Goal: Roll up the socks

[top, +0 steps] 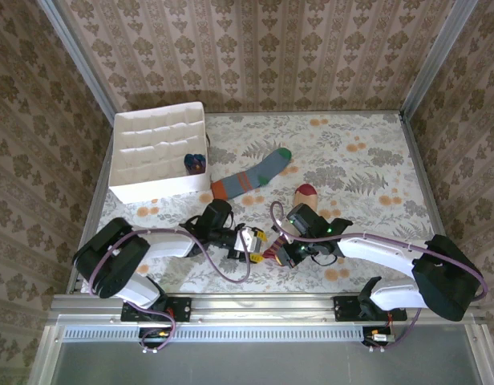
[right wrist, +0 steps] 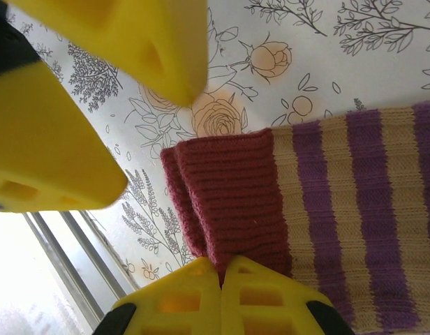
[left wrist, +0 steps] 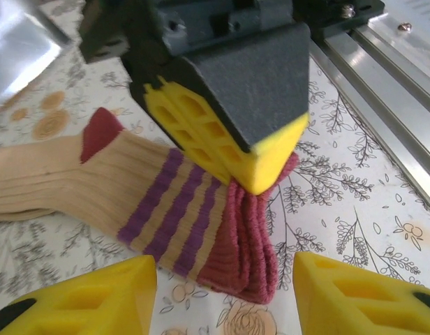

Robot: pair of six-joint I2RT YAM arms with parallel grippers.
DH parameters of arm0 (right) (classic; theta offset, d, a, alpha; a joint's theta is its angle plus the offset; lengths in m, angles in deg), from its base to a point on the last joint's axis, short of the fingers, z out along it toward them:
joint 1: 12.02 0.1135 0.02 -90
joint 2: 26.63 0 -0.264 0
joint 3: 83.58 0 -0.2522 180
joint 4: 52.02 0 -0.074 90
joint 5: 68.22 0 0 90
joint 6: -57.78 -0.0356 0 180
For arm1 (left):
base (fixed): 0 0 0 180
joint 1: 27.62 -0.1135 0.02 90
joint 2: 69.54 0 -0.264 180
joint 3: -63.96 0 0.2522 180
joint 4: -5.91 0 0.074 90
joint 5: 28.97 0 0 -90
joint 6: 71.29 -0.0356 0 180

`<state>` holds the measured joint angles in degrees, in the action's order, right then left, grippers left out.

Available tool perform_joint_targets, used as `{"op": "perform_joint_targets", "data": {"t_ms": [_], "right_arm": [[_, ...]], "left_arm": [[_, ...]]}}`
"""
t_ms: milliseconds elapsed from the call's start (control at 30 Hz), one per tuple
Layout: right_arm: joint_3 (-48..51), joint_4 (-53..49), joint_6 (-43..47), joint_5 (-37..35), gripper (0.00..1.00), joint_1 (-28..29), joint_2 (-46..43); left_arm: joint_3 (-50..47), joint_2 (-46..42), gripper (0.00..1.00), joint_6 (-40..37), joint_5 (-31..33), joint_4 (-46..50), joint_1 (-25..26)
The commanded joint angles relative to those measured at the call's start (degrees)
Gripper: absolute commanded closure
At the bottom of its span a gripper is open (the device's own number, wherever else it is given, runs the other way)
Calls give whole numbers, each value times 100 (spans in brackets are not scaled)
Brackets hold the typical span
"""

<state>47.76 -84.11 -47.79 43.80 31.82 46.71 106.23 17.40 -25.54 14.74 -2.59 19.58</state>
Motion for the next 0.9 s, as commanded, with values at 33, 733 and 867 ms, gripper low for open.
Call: {"op": "perform_joint_targets", "data": {"t_ms": [33,733,867], "right_arm": [[77,-74,-79,230,100,-127,-181],[251,190,-730,162,67,-350,-703],[522,406,-1144,-278,53,-364,-1218]], "left_arm": [[205,395,52,-370,-170,0,189],[502,302,100,1019,-12,627,335],[1278,460,100,1555,119,1884,339]]}}
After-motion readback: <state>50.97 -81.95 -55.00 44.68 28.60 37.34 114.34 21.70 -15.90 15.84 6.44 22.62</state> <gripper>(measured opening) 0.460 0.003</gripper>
